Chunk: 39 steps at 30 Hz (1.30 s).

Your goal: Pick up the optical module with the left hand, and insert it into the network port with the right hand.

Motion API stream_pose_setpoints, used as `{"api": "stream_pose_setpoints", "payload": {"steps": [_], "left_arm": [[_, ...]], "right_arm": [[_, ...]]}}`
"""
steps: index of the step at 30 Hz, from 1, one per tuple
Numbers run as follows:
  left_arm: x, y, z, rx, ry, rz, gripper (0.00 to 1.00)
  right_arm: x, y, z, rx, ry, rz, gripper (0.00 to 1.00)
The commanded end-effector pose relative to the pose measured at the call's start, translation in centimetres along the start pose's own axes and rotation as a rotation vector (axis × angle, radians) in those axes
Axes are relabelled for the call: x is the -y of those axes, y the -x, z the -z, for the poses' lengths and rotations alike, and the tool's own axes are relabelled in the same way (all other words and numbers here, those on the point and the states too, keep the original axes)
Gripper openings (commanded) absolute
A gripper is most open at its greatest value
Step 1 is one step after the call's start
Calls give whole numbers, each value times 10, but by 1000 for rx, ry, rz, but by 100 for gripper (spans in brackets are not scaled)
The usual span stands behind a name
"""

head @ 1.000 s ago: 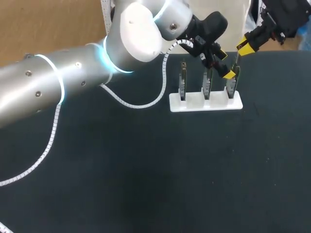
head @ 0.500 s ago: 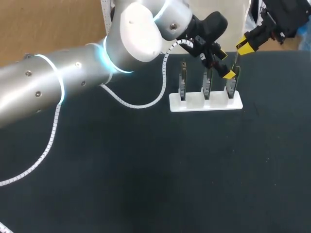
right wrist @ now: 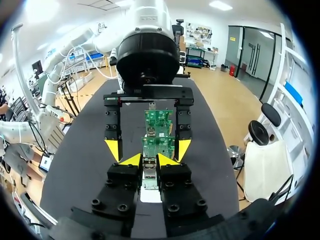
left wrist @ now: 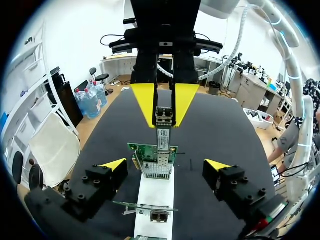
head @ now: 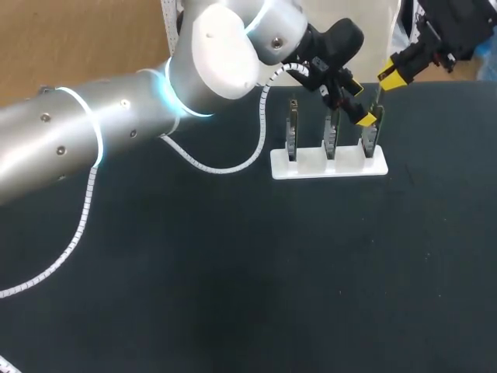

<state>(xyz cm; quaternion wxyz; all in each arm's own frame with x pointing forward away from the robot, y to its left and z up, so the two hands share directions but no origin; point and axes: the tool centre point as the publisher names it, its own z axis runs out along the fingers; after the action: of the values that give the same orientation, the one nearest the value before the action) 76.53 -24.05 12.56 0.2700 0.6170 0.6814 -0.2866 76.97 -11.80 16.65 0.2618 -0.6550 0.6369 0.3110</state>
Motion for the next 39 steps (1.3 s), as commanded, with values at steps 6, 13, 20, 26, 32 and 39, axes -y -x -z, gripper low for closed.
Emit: {"api": "stream_pose_setpoints", "payload": {"steps": [6,13,20,26,32,39], "left_arm": [[-1,1,0,-2,-2,-1,100],[-1,1,0,-2,-2,-1,100],[-1,1,0,-2,-2,-1,100],[-1,1,0,-2,-2,-1,100],[-1,1,0,-2,-2,-1,100],[-1,1,0,-2,-2,-1,100]], "right_arm": [[-1,-2,-3,2,4,-9,0],[-1,0,-1,13,0,-14,100],[0,0,4,25,-8,-16,100],[2,-1,16,97,10,-32,100],[4,0,18,90,5,-26,100],[5,2,16,87,5,-15,45]]}}
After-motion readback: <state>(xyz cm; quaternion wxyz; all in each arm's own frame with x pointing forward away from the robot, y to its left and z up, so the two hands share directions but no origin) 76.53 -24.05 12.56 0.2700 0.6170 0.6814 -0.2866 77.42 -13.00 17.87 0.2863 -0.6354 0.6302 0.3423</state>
